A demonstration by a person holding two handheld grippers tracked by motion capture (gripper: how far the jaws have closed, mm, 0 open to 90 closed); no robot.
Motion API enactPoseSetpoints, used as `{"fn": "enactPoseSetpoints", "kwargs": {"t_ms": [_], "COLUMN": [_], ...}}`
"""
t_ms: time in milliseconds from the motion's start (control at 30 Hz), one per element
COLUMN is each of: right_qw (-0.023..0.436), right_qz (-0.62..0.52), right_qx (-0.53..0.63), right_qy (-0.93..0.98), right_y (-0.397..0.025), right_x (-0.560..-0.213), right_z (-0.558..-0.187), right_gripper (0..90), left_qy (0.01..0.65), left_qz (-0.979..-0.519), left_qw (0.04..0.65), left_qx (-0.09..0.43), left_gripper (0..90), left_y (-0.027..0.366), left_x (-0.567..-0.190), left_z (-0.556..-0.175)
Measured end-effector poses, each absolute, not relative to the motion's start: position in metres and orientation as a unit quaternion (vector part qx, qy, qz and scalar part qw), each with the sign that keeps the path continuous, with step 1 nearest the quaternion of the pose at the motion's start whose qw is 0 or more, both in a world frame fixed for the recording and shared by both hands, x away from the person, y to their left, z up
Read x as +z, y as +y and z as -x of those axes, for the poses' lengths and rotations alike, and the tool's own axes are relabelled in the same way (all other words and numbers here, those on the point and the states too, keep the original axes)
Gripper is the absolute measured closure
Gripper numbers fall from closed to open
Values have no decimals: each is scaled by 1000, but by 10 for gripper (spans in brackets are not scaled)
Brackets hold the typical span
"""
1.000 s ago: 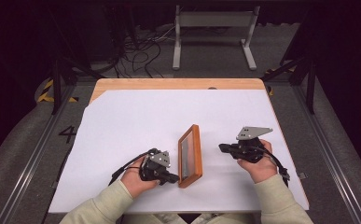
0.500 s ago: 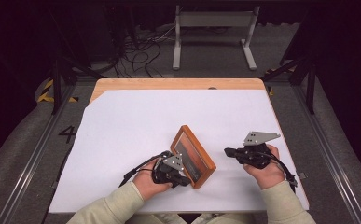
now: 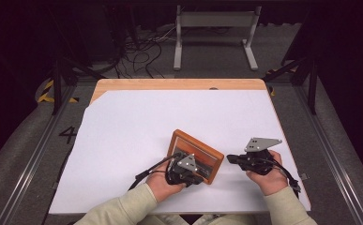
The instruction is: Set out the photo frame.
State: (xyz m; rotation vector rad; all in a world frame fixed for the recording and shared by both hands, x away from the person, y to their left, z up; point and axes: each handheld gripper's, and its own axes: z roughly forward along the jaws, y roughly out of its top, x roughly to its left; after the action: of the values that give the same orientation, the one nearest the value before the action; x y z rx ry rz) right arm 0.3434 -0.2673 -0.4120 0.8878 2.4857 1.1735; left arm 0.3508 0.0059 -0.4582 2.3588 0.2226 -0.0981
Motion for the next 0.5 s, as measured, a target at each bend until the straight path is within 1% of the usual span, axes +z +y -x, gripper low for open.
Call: {"fn": "enactPoseSetpoints", "kwargs": {"t_ms": [133,267,500], "right_qw": [122,113,52], "right_qz": [-301,-294,-260], "right_qx": [398,392,361], "right_qy": [858,864,894], "right_y": [-266,-265,-253], "right_x": [-414,-415,-421], "right_z": [-341,-337,-320], "right_gripper": [900,900,900], "left_qy": [89,87,105], "left_qz": [-924,-924,-916], "left_qw": [371,372,385], "left_qx": [-33,-34,-39], "left_gripper": [898,899,897], "left_y": [1,7,34], "left_x": [-459,-455,-441], "left_z": [-350,-349,-351]}}
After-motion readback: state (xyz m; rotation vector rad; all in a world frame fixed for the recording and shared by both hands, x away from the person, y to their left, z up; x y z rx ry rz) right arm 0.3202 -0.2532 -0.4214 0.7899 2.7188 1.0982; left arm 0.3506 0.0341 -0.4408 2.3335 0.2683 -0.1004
